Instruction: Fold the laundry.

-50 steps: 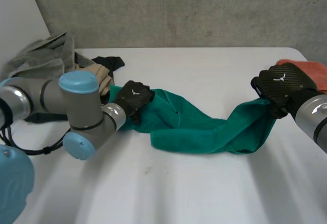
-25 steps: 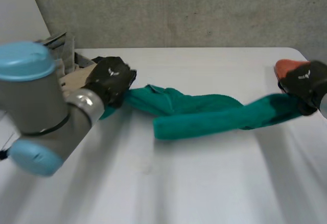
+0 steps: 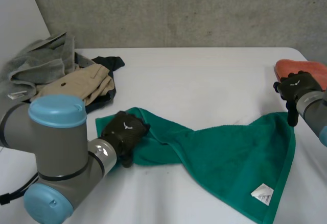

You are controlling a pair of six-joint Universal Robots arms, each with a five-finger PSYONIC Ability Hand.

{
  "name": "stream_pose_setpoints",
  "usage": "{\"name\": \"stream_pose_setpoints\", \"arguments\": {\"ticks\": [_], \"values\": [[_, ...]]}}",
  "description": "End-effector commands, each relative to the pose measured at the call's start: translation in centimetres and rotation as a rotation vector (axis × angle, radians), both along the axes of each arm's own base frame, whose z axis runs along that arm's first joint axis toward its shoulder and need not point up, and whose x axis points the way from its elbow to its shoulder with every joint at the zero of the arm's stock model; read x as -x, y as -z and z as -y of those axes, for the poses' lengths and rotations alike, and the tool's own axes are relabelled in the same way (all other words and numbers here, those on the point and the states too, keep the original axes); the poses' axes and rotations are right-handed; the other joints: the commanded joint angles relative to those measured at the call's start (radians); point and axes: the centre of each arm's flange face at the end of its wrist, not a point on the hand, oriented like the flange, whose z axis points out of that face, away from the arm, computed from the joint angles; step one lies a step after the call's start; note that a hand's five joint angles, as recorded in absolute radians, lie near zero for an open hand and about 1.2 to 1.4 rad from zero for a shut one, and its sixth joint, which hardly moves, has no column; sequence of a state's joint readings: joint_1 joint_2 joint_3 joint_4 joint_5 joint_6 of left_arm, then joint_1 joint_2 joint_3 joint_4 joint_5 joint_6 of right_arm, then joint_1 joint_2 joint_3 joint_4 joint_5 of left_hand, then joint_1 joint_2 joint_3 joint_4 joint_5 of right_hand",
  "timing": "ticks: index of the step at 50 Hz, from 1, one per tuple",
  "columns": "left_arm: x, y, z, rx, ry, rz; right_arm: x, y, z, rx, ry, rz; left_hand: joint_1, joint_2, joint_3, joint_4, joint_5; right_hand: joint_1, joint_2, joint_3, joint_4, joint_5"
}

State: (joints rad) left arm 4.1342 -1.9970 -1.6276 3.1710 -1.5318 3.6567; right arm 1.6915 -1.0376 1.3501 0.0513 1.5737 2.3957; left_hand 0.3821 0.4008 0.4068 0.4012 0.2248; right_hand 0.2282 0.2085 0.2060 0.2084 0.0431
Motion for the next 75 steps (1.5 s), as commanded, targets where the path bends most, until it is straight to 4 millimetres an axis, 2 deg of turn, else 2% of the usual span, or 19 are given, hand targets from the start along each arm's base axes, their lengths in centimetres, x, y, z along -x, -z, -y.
{"name": "stream_pose_setpoints", "arguments": {"ticks": [1, 2, 5, 11, 15, 16, 19, 24, 35, 46, 49, 53, 55, 58, 64, 68, 69, 72, 75], "values": [[-1.3, -6.5, 0.6, 0.171, -0.068, -0.093, -0.2, -5.4, -1.8, 0.129, -0.036, 0.115, -0.075, -0.093, -0.099, -0.094, -0.092, -0.054, -0.034, -0.031, -0.034, -0.043], [-1.7, -7.4, 0.8, 0.196, -0.079, -0.110, -0.4, -6.6, -2.6, 0.152, -0.060, 0.140, -0.075, -0.093, -0.099, -0.094, -0.092, -0.054, -0.034, -0.031, -0.034, -0.043], [-2.4, -8.5, 1.6, 0.232, -0.109, -0.128, -0.6, -7.3, -4.1, 0.137, -0.095, 0.154, -0.069, -0.088, -0.093, -0.088, -0.086, -0.054, -0.034, -0.031, -0.034, -0.043], [-2.2, -8.6, 2.6, 0.234, -0.083, -0.141, -0.9, -6.7, -7.7, -0.009, -0.124, 0.172, -0.042, -0.061, -0.067, -0.062, -0.060, -0.054, -0.034, -0.031, -0.034, -0.043], [-1.8, -6.2, 4.8, 0.174, -0.071, -0.122, -2.5, -4.9, -10.9, -0.146, -0.171, 0.227, -0.004, -0.023, -0.029, -0.023, -0.021, -0.054, -0.034, -0.031, -0.034, -0.043], [-1.7, -5.3, 6.0, 0.153, -0.081, -0.113, -3.2, -4.1, -12.0, -0.186, -0.202, 0.243, 0.010, -0.008, -0.014, -0.009, -0.007, -0.054, -0.034, -0.031, -0.034, -0.043], [-1.4, -4.2, 7.2, 0.131, -0.091, -0.102, -3.9, -2.6, -13.6, -0.240, -0.241, 0.251, 0.060, 0.041, 0.036, 0.041, 0.043, -0.054, -0.034, -0.031, -0.034, -0.043], [-0.4, -0.5, 8.4, 0.023, -0.084, -0.054, -4.7, -0.3, -15.4, -0.260, -0.291, 0.257, 0.143, 0.124, 0.118, 0.123, 0.125, 0.036, 0.055, 0.058, 0.056, 0.046], [-0.9, 1.4, 6.1, -0.161, -0.095, 0.009, -4.8, 1.1, -15.8, -0.241, -0.300, 0.258, 0.193, 0.174, 0.168, 0.173, 0.175, 0.062, 0.082, 0.084, 0.082, 0.073], [-1.3, 1.1, 4.5, -0.210, -0.107, 0.004, -4.7, 1.0, -15.5, -0.228, -0.296, 0.261, 0.248, 0.229, 0.223, 0.229, 0.231, 0.080, 0.100, 0.102, 0.100, 0.090], [-1.5, 1.4, 4.3, -0.216, -0.120, 0.018, -4.7, 1.1, -15.4, -0.225, -0.295, 0.261, 0.357, 0.338, 0.332, 0.337, 0.339, 0.080, 0.100, 0.102, 0.100, 0.090], [-1.8, 1.6, 4.4, -0.203, -0.151, 0.028, -4.7, 1.2, -15.4, -0.216, -0.295, 0.258, 0.606, 0.587, 0.581, 0.587, 0.589, 0.086, 0.105, 0.108, 0.106, 0.096], [-1.7, 1.6, 4.5, -0.190, -0.156, 0.025, -4.7, 1.2, -15.4, -0.214, -0.294, 0.257, 0.808, 0.790, 0.784, 0.789, 0.791, 0.086, 0.106, 0.108, 0.106, 0.096], [-1.5, 1.4, 4.4, -0.171, -0.151, 0.016, -4.7, 1.2, -15.4, -0.213, -0.294, 0.255, 1.014, 0.995, 0.989, 0.995, 0.997, 0.086, 0.106, 0.108, 0.106, 0.096], [-1.0, -0.2, 3.7, -0.120, -0.128, -0.011, -4.7, 0.9, -15.3, -0.206, -0.292, 0.251, 1.014, 0.995, 0.990, 0.995, 0.997, 0.086, 0.106, 0.108, 0.106, 0.096], [-0.9, -3.2, 4.2, -0.008, -0.145, -0.068, -4.5, -0.4, -15.5, -0.206, -0.296, 0.238, 1.014, 0.995, 0.990, 0.995, 0.997, 0.062, 0.082, 0.085, 0.082, 0.073], [-0.8, -4.7, 4.6, 0.060, -0.154, -0.101, -4.4, -1.4, -16.1, -0.223, -0.298, 0.225, 1.014, 0.995, 0.990, 0.995, 0.997, 0.056, 0.076, 0.079, 0.076, 0.067], [-0.5, -7.7, 5.6, 0.200, -0.166, -0.177, -4.0, -2.3, -17.2, -0.289, -0.295, 0.204, 1.014, 0.995, 0.990, 0.995, 0.997, 0.039, 0.059, 0.061, 0.059, 0.049], [-0.3, -8.8, 6.2, 0.261, -0.172, -0.211, -3.8, -2.1, -18.2, -0.362, -0.298, 0.202, 1.014, 0.995, 0.990, 0.995, 0.997, 0.042, 0.061, 0.064, 0.062, 0.052]]}}
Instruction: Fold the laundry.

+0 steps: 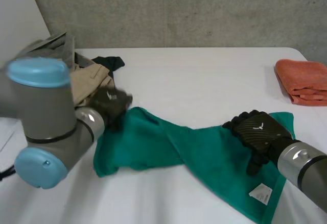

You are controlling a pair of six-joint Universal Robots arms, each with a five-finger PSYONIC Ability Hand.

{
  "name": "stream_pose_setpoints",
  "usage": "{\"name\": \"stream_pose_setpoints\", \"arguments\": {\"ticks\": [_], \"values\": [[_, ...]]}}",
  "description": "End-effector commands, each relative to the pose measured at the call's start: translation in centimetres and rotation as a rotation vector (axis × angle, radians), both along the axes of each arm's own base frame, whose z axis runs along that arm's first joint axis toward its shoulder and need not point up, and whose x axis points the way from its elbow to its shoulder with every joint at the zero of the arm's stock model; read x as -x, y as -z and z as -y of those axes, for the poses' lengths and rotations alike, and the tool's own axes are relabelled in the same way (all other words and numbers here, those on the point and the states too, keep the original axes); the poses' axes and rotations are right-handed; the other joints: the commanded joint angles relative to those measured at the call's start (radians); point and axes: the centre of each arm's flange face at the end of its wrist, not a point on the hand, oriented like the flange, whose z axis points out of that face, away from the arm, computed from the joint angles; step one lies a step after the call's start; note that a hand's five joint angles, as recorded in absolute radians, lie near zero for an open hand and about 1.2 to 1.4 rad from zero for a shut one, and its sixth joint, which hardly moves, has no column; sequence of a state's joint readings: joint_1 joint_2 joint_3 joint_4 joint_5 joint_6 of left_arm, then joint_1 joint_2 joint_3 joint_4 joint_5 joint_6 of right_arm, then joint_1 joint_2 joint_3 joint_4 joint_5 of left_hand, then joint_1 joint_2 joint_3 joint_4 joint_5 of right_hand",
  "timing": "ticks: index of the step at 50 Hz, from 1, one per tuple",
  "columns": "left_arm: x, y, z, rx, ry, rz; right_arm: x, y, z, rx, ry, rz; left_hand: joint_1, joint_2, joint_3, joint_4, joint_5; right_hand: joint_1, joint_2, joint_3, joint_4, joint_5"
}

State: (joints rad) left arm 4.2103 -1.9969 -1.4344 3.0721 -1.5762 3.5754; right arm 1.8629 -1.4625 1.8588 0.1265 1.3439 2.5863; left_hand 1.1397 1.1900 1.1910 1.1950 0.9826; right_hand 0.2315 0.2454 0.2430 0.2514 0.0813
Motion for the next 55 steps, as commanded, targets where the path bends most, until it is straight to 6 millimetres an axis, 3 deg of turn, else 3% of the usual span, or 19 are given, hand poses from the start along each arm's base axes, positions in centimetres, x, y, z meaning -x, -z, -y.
{"name": "stream_pose_setpoints", "arguments": {"ticks": [1, 4, 11, 19, 29, 36, 38, 40, 46, 49, 52, 55], "values": [[0.6, -4.7, 1.8, 0.237, -0.032, -0.109, 0.5, -1.0, -2.3, -0.134, -0.020, -0.037, 0.257, 0.206, 0.205, 0.201, 0.239, 0.041, 0.027, 0.030, 0.021, 0.017], [0.8, -4.4, 2.1, 0.236, -0.031, -0.105, 0.3, -0.6, -2.2, -0.110, -0.022, -0.025, 0.257, 0.206, 0.205, 0.201, 0.239, 0.041, 0.028, 0.030, 0.022, 0.017], [1.1, -3.1, 1.9, 0.195, -0.022, -0.084, -1.8, 2.9, -0.5, 0.023, -0.050, 0.042, 0.257, 0.206, 0.205, 0.201, 0.239, 0.053, 0.039, 0.042, 0.033, 0.029], [1.4, -3.5, 1.4, 0.200, -0.008, -0.089, -4.9, 5.4, -1.9, -0.139, -0.079, 0.158, 0.257, 0.206, 0.205, 0.201, 0.239, 0.074, 0.060, 0.062, 0.054, 0.049], [1.5, -3.7, 1.5, 0.207, -0.008, -0.093, -7.9, 6.6, -3.1, -0.074, -0.148, 0.191, 0.257, 0.206, 0.205, 0.201, 0.239, 0.109, 0.095, 0.097, 0.089, 0.084], [1.5, -3.7, 1.4, 0.206, -0.007, -0.094, -7.8, 7.9, -1.7, -0.023, -0.066, 0.130, 0.257, 0.206, 0.205, 0.201, 0.239, 0.493, 0.479, 0.481, 0.473, 0.468], [1.6, -3.8, 1.4, 0.208, -0.005, -0.096, -7.7, 7.9, -1.1, 0.015, -0.057, 0.120, 0.257, 0.206, 0.205, 0.201, 0.239, 0.894, 0.880, 0.882, 0.874, 0.870], [1.6, -3.8, 1.3, 0.209, -0.004, -0.097, -7.6, 7.6, -0.5, 0.050, -0.048, 0.121, 0.257, 0.206, 0.205, 0.201, 0.239, 1.164, 1.150, 1.152, 1.144, 1.139], [1.3, -5.5, 0.8, 0.244, -0.004, -0.123, -7.3, 5.1, 0.6, 0.143, -0.018, 0.135, 0.257, 0.206, 0.205, 0.201, 0.239, 1.165, 1.151, 1.153, 1.145, 1.140], [1.2, -6.3, 0.4, 0.256, -0.002, -0.134, -6.7, 2.8, 1.4, 0.221, -0.008, 0.136, 0.257, 0.206, 0.205, 0.201, 0.239, 1.165, 1.151, 1.153, 1.145, 1.140], [1.0, -7.4, -0.8, 0.262, 0.009, -0.154, -4.3, -1.1, 4.1, 0.357, 0.070, 0.125, 0.257, 0.206, 0.205, 0.201, 0.239, 1.165, 1.151, 1.153, 1.145, 1.140], [1.0, -7.9, -1.7, 0.258, 0.024, -0.168, -3.2, -2.5, 4.9, 0.392, 0.085, 0.093, 0.257, 0.206, 0.205, 0.201, 0.239, 1.165, 1.151, 1.153, 1.145, 1.140]]}}
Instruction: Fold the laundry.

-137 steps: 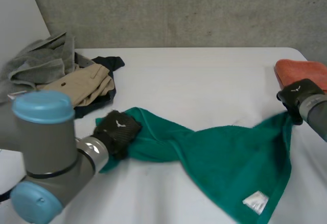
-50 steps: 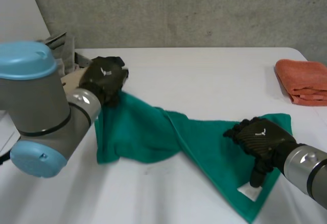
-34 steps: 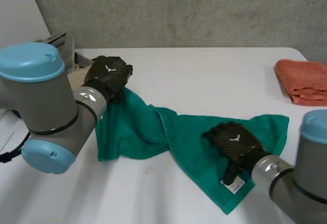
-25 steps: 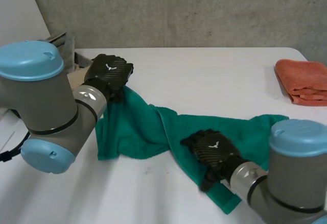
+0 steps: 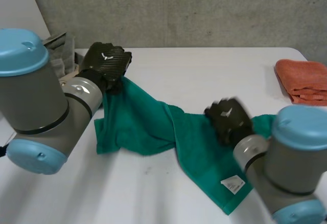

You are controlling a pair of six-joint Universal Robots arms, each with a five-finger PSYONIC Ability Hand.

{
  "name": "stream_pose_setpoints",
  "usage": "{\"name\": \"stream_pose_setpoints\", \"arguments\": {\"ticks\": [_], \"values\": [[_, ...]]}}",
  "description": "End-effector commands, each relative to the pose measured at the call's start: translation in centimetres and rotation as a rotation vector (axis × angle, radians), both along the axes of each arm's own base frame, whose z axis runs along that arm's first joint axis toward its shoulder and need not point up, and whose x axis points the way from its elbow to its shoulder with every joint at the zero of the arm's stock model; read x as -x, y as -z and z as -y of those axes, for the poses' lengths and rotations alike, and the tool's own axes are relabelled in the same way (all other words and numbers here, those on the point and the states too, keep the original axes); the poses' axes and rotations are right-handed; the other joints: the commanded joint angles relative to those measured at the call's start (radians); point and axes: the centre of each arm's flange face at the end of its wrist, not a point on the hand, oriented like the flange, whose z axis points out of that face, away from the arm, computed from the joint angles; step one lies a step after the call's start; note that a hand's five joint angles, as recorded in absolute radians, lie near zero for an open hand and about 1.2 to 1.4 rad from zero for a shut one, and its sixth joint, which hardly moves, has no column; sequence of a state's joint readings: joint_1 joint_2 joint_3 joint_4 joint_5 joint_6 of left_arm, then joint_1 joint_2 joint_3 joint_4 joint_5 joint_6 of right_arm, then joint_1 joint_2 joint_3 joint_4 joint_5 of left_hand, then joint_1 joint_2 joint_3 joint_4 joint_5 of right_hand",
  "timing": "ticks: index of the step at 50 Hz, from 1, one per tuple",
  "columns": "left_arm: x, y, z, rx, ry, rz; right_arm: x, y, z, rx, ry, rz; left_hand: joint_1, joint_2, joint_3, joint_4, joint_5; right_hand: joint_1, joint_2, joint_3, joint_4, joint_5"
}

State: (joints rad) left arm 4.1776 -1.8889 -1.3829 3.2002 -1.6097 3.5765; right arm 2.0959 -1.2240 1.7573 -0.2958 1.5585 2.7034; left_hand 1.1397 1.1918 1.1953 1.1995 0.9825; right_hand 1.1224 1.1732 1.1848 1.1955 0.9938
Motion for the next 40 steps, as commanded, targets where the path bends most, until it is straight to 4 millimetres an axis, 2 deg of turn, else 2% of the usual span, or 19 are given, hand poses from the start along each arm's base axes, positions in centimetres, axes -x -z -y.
{"name": "stream_pose_setpoints", "arguments": {"ticks": [1, 3, 4, 5, 7, 11, 15, 22, 25, 26, 28, 29, 32, 33, 36, 37, 40], "values": [[-0.2, -1.9, -2.5, 0.005, 0.036, -0.037, 3.5, -5.3, 2.9, 0.132, 0.080, -0.053, 0.257, 0.204, 0.201, 0.197, 0.239, 0.274, 0.223, 0.211, 0.201, 0.228], [-0.3, -2.0, -3.0, 0.005, 0.041, -0.037, 3.4, -5.2, 2.3, 0.089, 0.054, -0.069, 0.257, 0.204, 0.201, 0.197, 0.239, 0.205, 0.154, 0.143, 0.132, 0.159], [-0.4, -2.1, -3.2, 0.006, 0.042, -0.038, 3.4, -5.1, 2.1, 0.062, 0.045, -0.070, 0.257, 0.204, 0.201, 0.197, 0.239, 0.033, -0.018, -0.029, -0.040, -0.013], [-0.5, -2.1, -3.5, 0.004, 0.042, -0.038, 3.1, -4.8, 1.3, 0.013, 0.023, -0.064, 0.257, 0.204, 0.201, 0.197, 0.239, -0.338, -0.389, -0.400, -0.411, -0.384], [-0.6, -2.2, -3.8, 0.006, 0.047, -0.038, 2.6, -4.5, 0.7, -0.031, 0.012, -0.027, 0.257, 0.204, 0.201, 0.197, 0.239, -0.529, -0.580, -0.591, -0.602, -0.575], [-0.6, -2.5, -4.0, 0.010, 0.050, -0.042, 1.8, -3.6, 1.2, -0.137, 0.033, 0.140, 0.257, 0.204, 0.201, 0.197, 0.239, -0.591, -0.642, -0.654, -0.664, -0.637], [-0.3, -2.5, -4.5, 0.011, 0.065, -0.043, 0.1, 0.1, 1.9, -0.312, 0.000, 0.249, 0.257, 0.204, 0.201, 0.197, 0.239, -0.588, -0.639, -0.651, -0.661, -0.634], [-0.2, -3.5, -5.2, 0.035, 0.079, -0.060, -1.3, 3.3, 3.2, -0.366, -0.013, 0.229, 0.257, 0.204, 0.201, 0.197, 0.239, -0.553, -0.604, -0.616, -0.626, -0.599], [-0.4, -3.9, -5.4, 0.045, 0.080, -0.067, -1.5, 3.5, 3.9, -0.349, -0.008, 0.228, 0.257, 0.204, 0.201, 0.197, 0.239, -0.372, -0.423, -0.434, -0.445, -0.418], [-0.4, -4.3, -5.6, 0.053, 0.080, -0.074, -1.5, 3.2, 4.3, -0.332, -0.003, 0.229, 0.257, 0.204, 0.201, 0.197, 0.239, -0.075, -0.125, -0.137, -0.148, -0.120], [-0.6, -4.6, -5.7, 0.061, 0.078, -0.080, -1.3, 2.9, 4.6, -0.322, 0.008, 0.232, 0.257, 0.204, 0.201, 0.197, 0.239, 0.272, 0.222, 0.210, 0.199, 0.226], [-0.6, -4.8, -5.8, 0.065, 0.077, -0.085, -1.2, 2.8, 4.6, -0.318, 0.012, 0.233, 0.257, 0.204, 0.201, 0.197, 0.239, 0.274, 0.223, 0.211, 0.201, 0.228], [-1.0, -5.5, -6.1, 0.082, 0.074, -0.097, -0.6, 0.7, 4.6, -0.267, 0.022, 0.248, 0.257, 0.204, 0.201, 0.197, 0.239, 0.274, 0.223, 0.211, 0.201, 0.228], [-1.1, -5.8, -6.4, 0.091, 0.076, -0.103, -0.1, -1.4, 4.0, -0.221, 0.012, 0.252, 0.257, 0.204, 0.201, 0.197, 0.239, 0.274, 0.223, 0.211, 0.201, 0.228], [-1.4, -6.3, -6.7, 0.105, 0.075, -0.110, 1.3, -5.1, 3.7, -0.112, 0.016, 0.250, 0.257, 0.204, 0.201, 0.197, 0.239, 0.274, 0.223, 0.211, 0.201, 0.228], [-1.6, -6.6, -7.0, 0.113, 0.076, -0.115, 2.8, -7.4, 3.9, -0.038, 0.038, 0.230, 0.257, 0.204, 0.201, 0.197, 0.239, 0.274, 0.223, 0.211, 0.201, 0.228], [-1.9, -7.1, -7.4, 0.125, 0.075, -0.124, 4.7, -10.2, 4.0, 0.048, 0.064, 0.173, 0.257, 0.204, 0.201, 0.197, 0.239, 0.274, 0.223, 0.211, 0.201, 0.228]]}}
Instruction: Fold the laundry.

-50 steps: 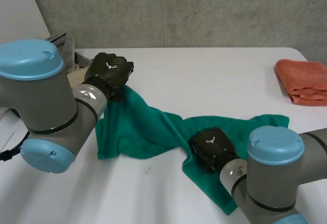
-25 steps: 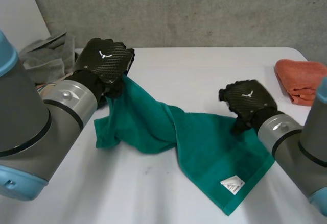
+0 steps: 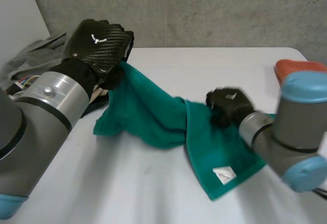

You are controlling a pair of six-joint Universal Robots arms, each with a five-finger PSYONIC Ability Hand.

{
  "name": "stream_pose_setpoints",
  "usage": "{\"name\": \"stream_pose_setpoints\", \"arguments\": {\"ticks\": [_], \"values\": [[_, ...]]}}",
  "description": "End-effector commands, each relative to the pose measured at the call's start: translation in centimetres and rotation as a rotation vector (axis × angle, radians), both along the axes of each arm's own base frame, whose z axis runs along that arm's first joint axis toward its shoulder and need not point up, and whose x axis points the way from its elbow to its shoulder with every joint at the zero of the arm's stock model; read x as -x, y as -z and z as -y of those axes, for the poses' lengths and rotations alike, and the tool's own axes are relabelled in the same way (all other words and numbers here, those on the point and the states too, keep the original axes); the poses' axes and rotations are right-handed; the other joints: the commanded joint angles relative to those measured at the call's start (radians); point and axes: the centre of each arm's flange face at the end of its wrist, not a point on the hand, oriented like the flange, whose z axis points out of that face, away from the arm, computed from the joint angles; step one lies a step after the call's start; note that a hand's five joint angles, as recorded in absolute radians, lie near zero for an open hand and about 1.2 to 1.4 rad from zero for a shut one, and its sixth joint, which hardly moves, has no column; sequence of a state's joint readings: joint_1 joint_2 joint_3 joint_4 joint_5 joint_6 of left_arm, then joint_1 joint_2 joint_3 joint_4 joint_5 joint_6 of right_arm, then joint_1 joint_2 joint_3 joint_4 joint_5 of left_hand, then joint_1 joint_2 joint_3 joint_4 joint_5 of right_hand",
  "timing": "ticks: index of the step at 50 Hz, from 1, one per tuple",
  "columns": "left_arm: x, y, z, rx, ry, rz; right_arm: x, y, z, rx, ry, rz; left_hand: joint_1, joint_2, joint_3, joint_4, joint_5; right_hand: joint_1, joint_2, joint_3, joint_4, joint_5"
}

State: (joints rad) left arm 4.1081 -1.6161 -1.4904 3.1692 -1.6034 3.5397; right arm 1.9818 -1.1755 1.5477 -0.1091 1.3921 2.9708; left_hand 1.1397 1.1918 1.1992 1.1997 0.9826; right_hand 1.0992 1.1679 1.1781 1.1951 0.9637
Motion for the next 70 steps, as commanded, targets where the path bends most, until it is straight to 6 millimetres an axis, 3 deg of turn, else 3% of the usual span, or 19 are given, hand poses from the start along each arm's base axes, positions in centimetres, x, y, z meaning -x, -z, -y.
{"name": "stream_pose_setpoints", "arguments": {"ticks": [1, 5, 8, 13, 16, 21, 25, 27, 31, 37, 43, 44, 48, 59, 66, 70], "values": [[-0.9, -1.4, -1.3, 0.035, 0.001, -0.025, 5.1, -9.4, -0.6, 0.264, 0.071, -0.108, 0.257, 0.204, 0.197, 0.197, 0.239, 0.297, 0.228, 0.218, 0.201, 0.258], [-1.3, -1.4, -2.1, 0.035, 0.007, -0.028, 5.3, -13.1, -0.3, 0.324, 0.042, -0.124, 0.257, 0.204, 0.197, 0.197, 0.239, 0.297, 0.228, 0.218, 0.201, 0.258], [-1.5, -0.9, -2.6, 0.016, 0.011, -0.029, 4.9, -13.0, 1.2, 0.293, 0.020, -0.129, 0.257, 0.204, 0.197, 0.197, 0.239, 0.297, 0.228, 0.218, 0.201, 0.258], [-1.7, 0.9, -3.7, -0.047, 0.032, -0.022, 3.1, -9.8, 5.7, 0.214, -0.017, -0.149, 0.257, 0.204, 0.197, 0.197, 0.239, 0.297, 0.228, 0.218, 0.201, 0.258], [-1.5, 2.0, -4.1, -0.081, 0.046, -0.003, 2.2, -8.2, 7.1, 0.195, -0.028, -0.159, 0.257, 0.204, 0.197, 0.197, 0.239, 0.297, 0.228, 0.218, 0.201, 0.258], [-0.9, 4.9, -4.3, -0.159, 0.062, 0.052, 0.3, -3.4, 9.3, 0.170, -0.066, -0.197, 0.257, 0.204, 0.197, 0.197, 0.239, 0.297, 0.228, 0.218, 0.201, 0.258], [-0.4, 6.0, -3.8, -0.194, 0.063, 0.075, 0.2, -1.8, 10.6, 0.194, 0.015, -0.217, 0.257, 0.204, 0.197, 0.197, 0.239, -0.925, -0.993, -1.004, -1.021, -0.964], [-0.3, 6.1, -3.7, -0.195, 0.063, 0.076, 0.6, -2.0, 10.9, 0.213, 0.077, -0.231, 0.257, 0.204, 0.197, 0.197, 0.239, -0.925, -0.993, -1.004, -1.021, -0.964], [-0.3, 5.4, -3.1, -0.176, 0.053, 0.060, 1.1, -3.3, 9.6, 0.219, 0.138, -0.241, 0.257, 0.204, 0.197, 0.197, 0.239, -0.925, -0.993, -1.004, -1.021, -0.964], [-0.2, 4.2, -2.4, -0.139, 0.043, 0.038, 2.7, -4.9, 4.5, 0.187, 0.113, -0.259, 0.257, 0.204, 0.197, 0.197, 0.239, -0.925, -0.993, -1.004, -1.021, -0.964], [-0.3, 3.3, -1.7, -0.116, 0.029, 0.019, 3.9, -3.7, 0.1, 0.100, 0.085, -0.279, 0.257, 0.204, 0.197, 0.197, 0.239, -0.859, -0.928, -0.938, -0.955, -0.898], [-0.3, 3.1, -1.5, -0.111, 0.026, 0.015, 4.2, -3.0, -1.0, 0.072, 0.072, -0.284, 0.257, 0.204, 0.197, 0.197, 0.239, -0.801, -0.869, -0.879, -0.896, -0.840], [-0.1, 3.1, -1.3, -0.108, 0.026, 0.011, 4.7, -0.6, -2.7, 0.022, 0.065, -0.299, 0.257, 0.204, 0.197, 0.197, 0.239, -0.753, -0.822, -0.832, -0.849, -0.792], [0.3, 3.6, -0.8, -0.119, 0.025, 0.019, 3.8, 4.6, -1.9, -0.025, 0.054, -0.256, 0.257, 0.204, 0.197, 0.197, 0.239, -0.539, -0.607, -0.618, -0.635, -0.578], [0.3, 3.6, -0.7, -0.119, 0.024, 0.019, 3.2, 6.5, -1.1, -0.051, 0.027, -0.261, 0.257, 0.204, 0.197, 0.197, 0.239, -0.512, -0.581, -0.591, -0.608, -0.551], [0.3, 3.5, -0.7, -0.117, 0.024, 0.017, 3.0, 7.0, -0.4, -0.041, 0.029, -0.262, 0.257, 0.204, 0.197, 0.197, 0.239, -0.091, -0.160, -0.170, -0.187, -0.130]]}}
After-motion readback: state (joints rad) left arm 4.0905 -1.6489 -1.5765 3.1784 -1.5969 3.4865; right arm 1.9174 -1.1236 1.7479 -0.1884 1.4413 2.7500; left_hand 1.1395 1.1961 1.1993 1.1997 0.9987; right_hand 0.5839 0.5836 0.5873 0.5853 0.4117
